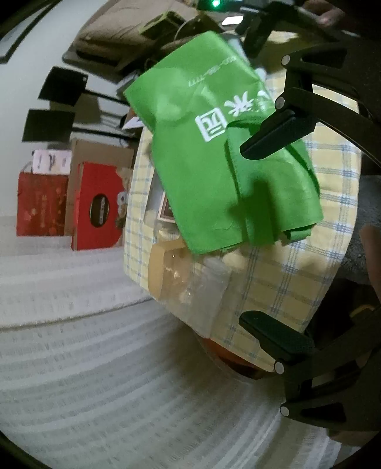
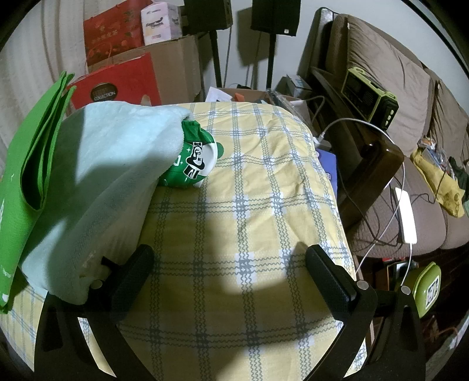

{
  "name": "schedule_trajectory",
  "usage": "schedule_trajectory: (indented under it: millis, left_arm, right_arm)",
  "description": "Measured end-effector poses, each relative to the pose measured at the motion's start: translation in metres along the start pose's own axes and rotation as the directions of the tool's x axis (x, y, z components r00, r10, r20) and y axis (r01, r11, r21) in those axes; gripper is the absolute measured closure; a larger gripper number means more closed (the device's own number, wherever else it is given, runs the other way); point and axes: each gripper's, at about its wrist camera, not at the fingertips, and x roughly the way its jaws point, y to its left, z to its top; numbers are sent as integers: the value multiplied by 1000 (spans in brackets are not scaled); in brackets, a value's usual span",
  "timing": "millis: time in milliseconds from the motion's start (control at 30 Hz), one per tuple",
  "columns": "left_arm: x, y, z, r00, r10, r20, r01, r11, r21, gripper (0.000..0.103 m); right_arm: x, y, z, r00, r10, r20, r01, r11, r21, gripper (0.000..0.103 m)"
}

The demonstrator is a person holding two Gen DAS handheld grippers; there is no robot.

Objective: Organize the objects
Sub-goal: 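Move both grippers toward the green tote bag on the table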

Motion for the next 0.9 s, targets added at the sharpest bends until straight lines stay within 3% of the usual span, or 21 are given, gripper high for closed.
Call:
schedule_trajectory:
  millis: [133,300,433,567,733,900]
  left_arm:
    - [-8,14,1,991,-132,-36,131,990,-45,0]
    - [-22,27,0,993,-118,-5,117,993,-34,0]
    - [-21,32,2,992,-113,-53,110,992,-54,0]
    - [-27,33,7,998,-54,-45,52,998,-41,0]
    - [-31,41,10,997,-64,-38,60,994,-87,0]
    - [-37,39,16,1000,-19,-20,17,997,-77,0]
  right_arm:
    - [0,0,0,1000,0,0,0,1000,0,0]
    - [1,-2,2,1000,10,-1,-10,1000,-11,0]
    - [-5,-5,0,998,60,-16,-60,997,-56,0]
    - [-51,-15,-12,993,70,96,-73,997,26,0]
    - [-120,6,2,969,125,213,-93,983,-156,0]
    - [-164,29,20,953,156,261,-78,955,-286,0]
